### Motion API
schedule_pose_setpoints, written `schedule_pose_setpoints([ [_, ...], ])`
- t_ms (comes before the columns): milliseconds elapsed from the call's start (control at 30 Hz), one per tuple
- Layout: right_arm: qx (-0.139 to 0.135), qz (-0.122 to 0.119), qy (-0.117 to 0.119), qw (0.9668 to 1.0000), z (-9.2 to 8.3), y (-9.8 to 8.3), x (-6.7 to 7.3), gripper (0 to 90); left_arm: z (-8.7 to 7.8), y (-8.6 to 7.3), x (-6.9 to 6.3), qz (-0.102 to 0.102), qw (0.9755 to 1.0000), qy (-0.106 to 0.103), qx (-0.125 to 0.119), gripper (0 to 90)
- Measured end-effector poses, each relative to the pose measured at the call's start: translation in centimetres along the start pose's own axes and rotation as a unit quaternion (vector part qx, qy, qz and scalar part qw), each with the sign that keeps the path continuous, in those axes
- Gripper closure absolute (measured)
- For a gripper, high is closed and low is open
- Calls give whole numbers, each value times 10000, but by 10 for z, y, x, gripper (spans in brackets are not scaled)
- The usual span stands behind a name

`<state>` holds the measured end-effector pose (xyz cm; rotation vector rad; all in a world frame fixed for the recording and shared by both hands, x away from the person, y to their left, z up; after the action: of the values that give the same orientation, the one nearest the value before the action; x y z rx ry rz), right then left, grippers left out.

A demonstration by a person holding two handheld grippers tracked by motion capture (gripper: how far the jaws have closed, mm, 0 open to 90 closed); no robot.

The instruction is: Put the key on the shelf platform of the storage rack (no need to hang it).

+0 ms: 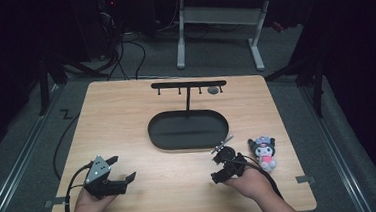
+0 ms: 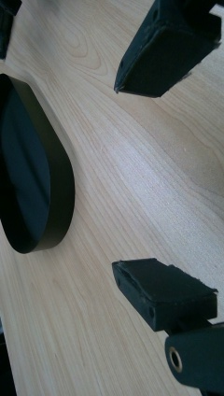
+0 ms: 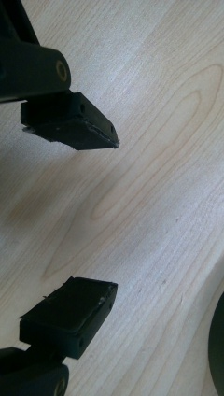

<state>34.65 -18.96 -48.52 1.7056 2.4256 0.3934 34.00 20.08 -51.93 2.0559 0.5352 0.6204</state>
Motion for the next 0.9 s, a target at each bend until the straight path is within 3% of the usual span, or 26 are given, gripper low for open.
schedule_pose_setpoints([
  [433, -5, 197, -12, 9998, -11, 2, -13, 259, 0, 0, 0, -10, 10000, 10, -22, 126],
  [900, -149, 642, -166, 9977, -29, -9, -54, 281, 1, 0, 0, -2, 10000, -11, -13, 126],
])
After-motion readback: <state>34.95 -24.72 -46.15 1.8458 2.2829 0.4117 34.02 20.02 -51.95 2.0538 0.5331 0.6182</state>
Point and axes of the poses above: each handheld gripper's, and its own axes: z roughly forward along the jaws, y roughly out of its top, x roughly to its left, the point moved 1 cm from there along z, roughly forward along the jaws, and after that the axes turned 15 degrees about z, right-handed, at the moved point
